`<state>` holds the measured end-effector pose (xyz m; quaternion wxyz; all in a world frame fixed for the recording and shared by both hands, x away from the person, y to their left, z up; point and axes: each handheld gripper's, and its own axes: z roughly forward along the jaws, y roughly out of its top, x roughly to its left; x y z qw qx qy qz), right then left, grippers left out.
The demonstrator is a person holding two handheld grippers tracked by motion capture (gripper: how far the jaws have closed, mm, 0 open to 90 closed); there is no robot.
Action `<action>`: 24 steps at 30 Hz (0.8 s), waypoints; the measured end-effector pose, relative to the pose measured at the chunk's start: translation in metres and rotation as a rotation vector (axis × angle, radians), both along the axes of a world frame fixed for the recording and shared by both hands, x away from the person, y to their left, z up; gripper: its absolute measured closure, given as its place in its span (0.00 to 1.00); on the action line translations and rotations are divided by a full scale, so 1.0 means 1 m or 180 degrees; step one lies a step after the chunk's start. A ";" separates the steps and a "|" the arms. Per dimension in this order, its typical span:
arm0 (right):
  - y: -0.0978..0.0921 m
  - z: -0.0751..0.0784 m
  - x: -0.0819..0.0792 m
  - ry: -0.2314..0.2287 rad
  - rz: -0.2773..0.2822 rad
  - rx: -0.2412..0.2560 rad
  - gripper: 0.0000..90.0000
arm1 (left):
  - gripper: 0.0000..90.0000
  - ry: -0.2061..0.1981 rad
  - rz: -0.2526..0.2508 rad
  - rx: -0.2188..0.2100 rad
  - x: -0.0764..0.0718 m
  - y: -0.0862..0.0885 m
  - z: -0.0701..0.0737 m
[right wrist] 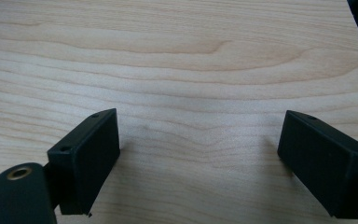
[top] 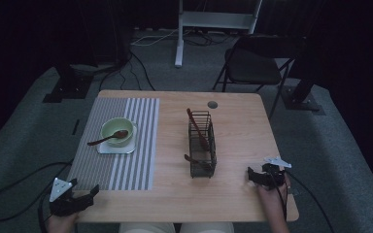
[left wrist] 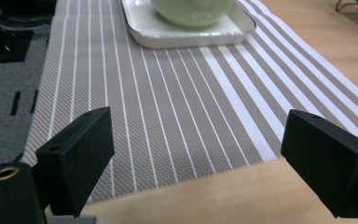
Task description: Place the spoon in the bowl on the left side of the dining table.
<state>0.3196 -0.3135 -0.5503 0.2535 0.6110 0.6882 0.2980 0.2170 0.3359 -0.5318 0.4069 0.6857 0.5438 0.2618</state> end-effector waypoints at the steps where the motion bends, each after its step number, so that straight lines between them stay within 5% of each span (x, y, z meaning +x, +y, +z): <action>1: 0.000 0.000 0.000 0.0000 0.0000 0.0000 0.13 | 0.11 0.0008 -0.0006 -0.0009 -0.002 0.000 0.000; 7: 0.000 0.000 0.000 0.0000 -0.0001 0.0001 0.13 | 0.11 0.0019 -0.0007 0.0014 -0.012 0.002 -0.002; 10: 0.000 0.000 0.000 -0.0001 0.0000 0.0000 0.13 | 0.11 0.0085 0.0007 0.0145 -0.016 0.004 -0.007; 24: 0.000 0.000 0.000 -0.0003 0.0014 -0.0002 0.13 | 0.11 0.0167 0.0161 0.0175 -0.040 0.012 -0.011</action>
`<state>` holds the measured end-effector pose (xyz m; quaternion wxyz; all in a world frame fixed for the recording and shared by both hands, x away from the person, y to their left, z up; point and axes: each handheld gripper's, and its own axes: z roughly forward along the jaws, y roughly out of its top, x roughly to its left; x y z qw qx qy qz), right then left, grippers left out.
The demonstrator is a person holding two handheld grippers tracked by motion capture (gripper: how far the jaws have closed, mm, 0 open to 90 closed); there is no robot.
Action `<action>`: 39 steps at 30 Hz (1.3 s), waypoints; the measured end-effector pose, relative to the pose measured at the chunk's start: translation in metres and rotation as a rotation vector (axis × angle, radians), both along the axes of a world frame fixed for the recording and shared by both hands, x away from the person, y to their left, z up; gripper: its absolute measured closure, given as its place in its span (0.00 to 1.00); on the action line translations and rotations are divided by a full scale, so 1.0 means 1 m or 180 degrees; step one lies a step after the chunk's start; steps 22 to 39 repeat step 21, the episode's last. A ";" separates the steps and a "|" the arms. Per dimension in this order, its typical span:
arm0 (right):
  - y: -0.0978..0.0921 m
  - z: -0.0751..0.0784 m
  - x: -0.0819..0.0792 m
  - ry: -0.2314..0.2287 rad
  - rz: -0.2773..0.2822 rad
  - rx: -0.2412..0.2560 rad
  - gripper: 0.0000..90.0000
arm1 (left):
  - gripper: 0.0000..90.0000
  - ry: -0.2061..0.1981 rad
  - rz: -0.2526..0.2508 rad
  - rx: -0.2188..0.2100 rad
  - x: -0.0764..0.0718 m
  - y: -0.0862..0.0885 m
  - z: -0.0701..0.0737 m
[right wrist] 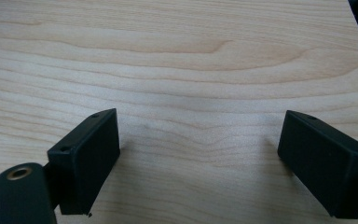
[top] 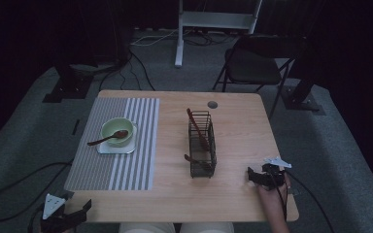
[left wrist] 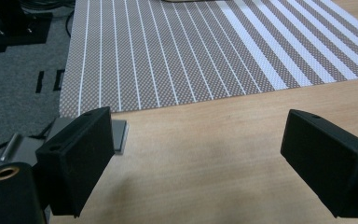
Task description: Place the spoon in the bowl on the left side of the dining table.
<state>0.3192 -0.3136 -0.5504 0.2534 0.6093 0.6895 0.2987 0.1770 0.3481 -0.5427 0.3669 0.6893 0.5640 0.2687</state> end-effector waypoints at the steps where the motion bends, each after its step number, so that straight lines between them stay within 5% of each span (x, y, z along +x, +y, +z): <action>1: 0.000 0.000 0.000 0.0000 0.0000 0.0000 0.13 | 0.11 0.0024 0.0012 -0.0010 -0.001 0.001 0.000; 7: 0.000 0.000 0.000 0.0001 -0.0001 0.0001 0.13 | 0.11 0.0052 0.0106 -0.0083 -0.009 0.009 -0.002; 11: 0.000 0.000 0.000 0.0001 -0.0001 0.0000 0.13 | 0.11 0.0144 0.0294 0.0159 -0.009 0.009 -0.004; 14: 0.000 0.000 0.000 0.0000 -0.0001 0.0000 0.13 | 0.11 0.0102 0.0415 0.0071 -0.008 0.013 -0.002; 18: 0.000 0.000 0.000 0.0000 0.0001 -0.0001 0.13 | 0.11 0.0234 0.0599 0.0030 -0.007 0.018 -0.006; 21: 0.000 0.000 0.000 -0.0001 0.0000 -0.0001 0.13 | 0.11 0.0170 0.0620 -0.0106 -0.007 0.021 -0.005; 39: 0.000 0.000 0.000 -0.0001 0.0000 -0.0001 0.13 | 0.11 0.0170 0.0620 -0.0106 -0.007 0.021 -0.005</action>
